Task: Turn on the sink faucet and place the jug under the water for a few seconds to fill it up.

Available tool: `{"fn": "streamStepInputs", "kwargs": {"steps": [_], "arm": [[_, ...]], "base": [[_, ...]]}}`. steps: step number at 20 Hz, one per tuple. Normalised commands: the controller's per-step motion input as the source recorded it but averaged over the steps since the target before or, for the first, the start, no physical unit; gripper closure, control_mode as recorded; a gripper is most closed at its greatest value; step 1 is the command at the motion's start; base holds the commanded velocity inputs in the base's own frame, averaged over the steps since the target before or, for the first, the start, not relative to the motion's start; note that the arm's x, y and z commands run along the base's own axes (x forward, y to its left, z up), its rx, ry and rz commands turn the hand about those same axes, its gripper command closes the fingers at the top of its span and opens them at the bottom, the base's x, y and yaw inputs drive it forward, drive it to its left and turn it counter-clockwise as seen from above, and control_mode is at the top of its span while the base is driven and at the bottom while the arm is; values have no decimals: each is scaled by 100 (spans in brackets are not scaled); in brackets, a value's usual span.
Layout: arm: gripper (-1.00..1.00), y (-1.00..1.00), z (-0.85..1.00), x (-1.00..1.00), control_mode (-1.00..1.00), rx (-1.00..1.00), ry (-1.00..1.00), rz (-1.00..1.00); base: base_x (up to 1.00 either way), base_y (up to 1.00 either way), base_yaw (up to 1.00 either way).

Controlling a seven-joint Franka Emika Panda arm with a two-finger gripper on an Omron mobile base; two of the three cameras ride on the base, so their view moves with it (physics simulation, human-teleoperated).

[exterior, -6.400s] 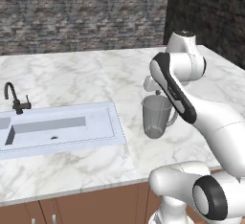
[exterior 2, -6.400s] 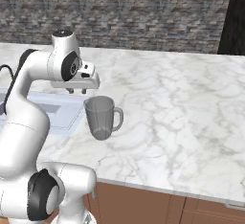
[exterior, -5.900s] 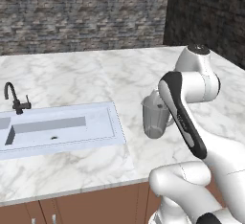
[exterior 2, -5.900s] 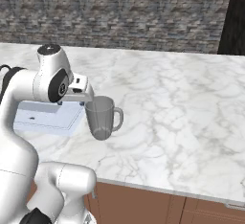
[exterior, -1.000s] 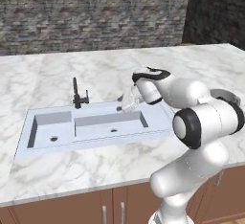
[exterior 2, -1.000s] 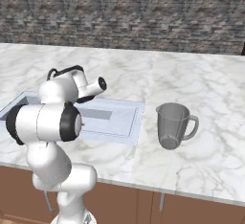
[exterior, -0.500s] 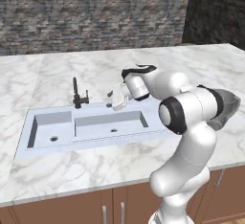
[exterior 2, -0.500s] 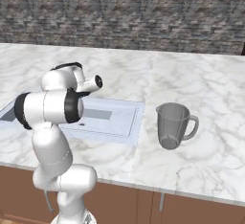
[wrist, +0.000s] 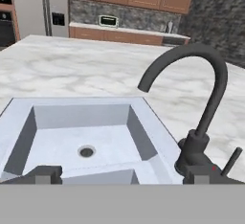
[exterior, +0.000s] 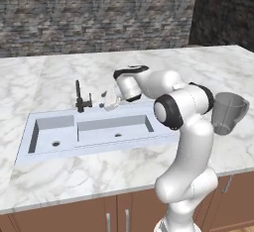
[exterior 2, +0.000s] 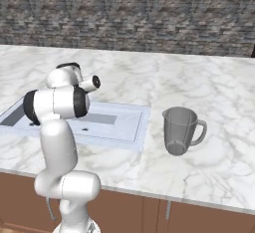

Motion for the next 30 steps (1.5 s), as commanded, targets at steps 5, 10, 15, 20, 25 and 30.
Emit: {"fn": "streamStepInputs", "kwargs": {"steps": [5, 10, 15, 20, 25, 30], "arm": [[-100, 0, -15, 56, -100, 5, 0, -2], [-100, 16, -24, 53, -100, 2, 0, 0], [-100, 23, -27, 45, -100, 0, 0, 0], [-100, 15, -19, 47, -100, 0, 0, 0], [-100, 3, -14, 48, -100, 2, 0, 0], [-100, 4, -12, 45, -100, 3, 0, 0]], "base": [[0, 0, 0], [0, 0, 0], [0, 0, 0], [0, 0, 0], [0, 0, 0], [0, 0, 0]]}}
